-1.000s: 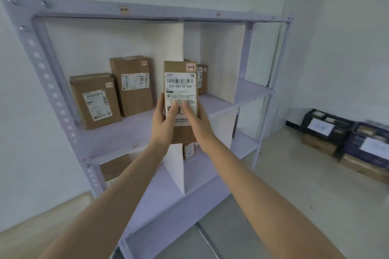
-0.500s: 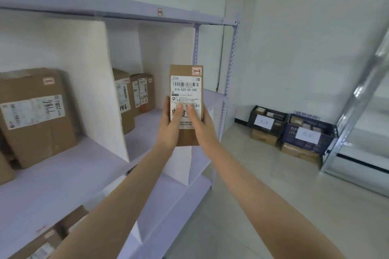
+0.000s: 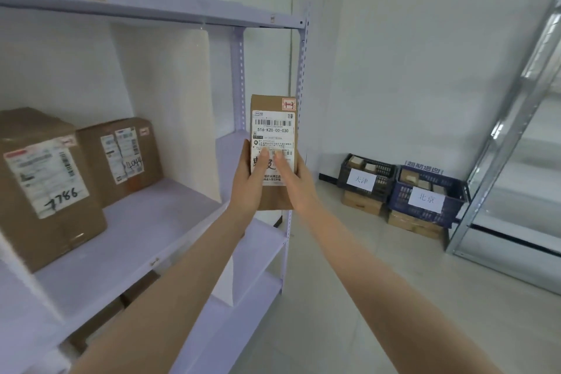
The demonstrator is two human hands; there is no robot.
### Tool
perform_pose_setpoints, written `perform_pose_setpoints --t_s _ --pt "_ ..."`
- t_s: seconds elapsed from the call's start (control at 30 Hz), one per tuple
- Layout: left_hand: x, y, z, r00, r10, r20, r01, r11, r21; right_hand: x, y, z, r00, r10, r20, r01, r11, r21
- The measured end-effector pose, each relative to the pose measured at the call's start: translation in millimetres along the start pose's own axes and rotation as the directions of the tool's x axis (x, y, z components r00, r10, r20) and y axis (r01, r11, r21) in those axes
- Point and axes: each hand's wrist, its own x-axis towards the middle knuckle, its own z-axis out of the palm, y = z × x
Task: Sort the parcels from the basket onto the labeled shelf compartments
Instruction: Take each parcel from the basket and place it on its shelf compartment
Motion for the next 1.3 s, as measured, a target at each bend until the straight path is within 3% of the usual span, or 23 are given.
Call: perform_pose_setpoints --t_s 0.4,0.93,1.1,1.3 --pt "106 -34 70 0.996 0.055 -0.073 -0.051 0.997 0.063 129 24 -75 0.983 -0.024 0.184 0.03 0.999 -0.03" --pt "210 -97 14 0.947 0.136 -0.292 -0.078 0.976 0.201 272 75 -32 0.821 0.014 0.57 -0.025 1.0 0.011" --pt "211 -110 2 0.927 0.136 -0.351 -0.045 0.966 0.255 289 99 -18 0.719 0.056 0.693 -0.071 0.997 -0.007" --pt "188 -122 -2 0.865 0.136 -0.482 0.064 0.924 0.376 303 111 -9 0.546 0.058 0.836 -0.061 0.998 -0.029"
